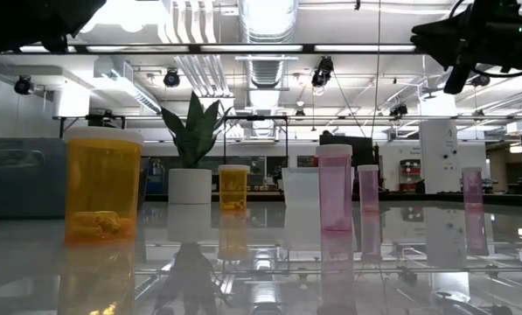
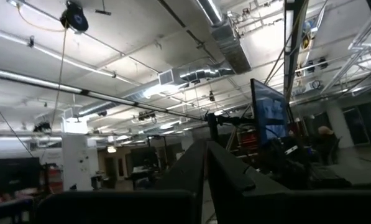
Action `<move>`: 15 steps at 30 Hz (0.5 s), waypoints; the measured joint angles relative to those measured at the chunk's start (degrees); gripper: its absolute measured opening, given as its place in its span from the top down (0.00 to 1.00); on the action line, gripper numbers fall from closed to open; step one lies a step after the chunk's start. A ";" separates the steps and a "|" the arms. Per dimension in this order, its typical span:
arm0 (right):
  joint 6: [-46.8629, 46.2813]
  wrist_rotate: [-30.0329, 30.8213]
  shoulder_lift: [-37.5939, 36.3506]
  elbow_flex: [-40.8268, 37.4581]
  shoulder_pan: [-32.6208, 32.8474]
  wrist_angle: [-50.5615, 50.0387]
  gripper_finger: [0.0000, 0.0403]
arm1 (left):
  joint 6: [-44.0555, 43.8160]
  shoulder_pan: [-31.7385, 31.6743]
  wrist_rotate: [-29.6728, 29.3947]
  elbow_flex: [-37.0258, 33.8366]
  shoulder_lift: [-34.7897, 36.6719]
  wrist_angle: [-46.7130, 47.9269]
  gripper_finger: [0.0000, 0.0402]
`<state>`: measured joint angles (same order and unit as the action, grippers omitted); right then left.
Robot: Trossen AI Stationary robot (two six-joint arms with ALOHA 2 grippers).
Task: Pick and place medicine bottles into bin by pill shape (circle, oval)
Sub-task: Put the top left big orange pill bottle into the transparent bin
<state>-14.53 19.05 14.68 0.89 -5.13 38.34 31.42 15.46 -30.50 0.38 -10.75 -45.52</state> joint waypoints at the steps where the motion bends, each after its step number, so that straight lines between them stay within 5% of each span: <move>1: -0.36 0.00 1.09 0.51 0.00 -0.27 0.83 | -1.24 0.00 0.00 0.00 -0.30 0.05 0.99; 15: -0.87 -0.02 21.75 12.29 0.00 -0.30 0.83 | -11.62 0.02 0.31 0.00 -3.75 0.00 0.99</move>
<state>-15.40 19.03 36.43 13.18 -5.13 38.04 19.80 15.49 -30.19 0.38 -14.50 -45.52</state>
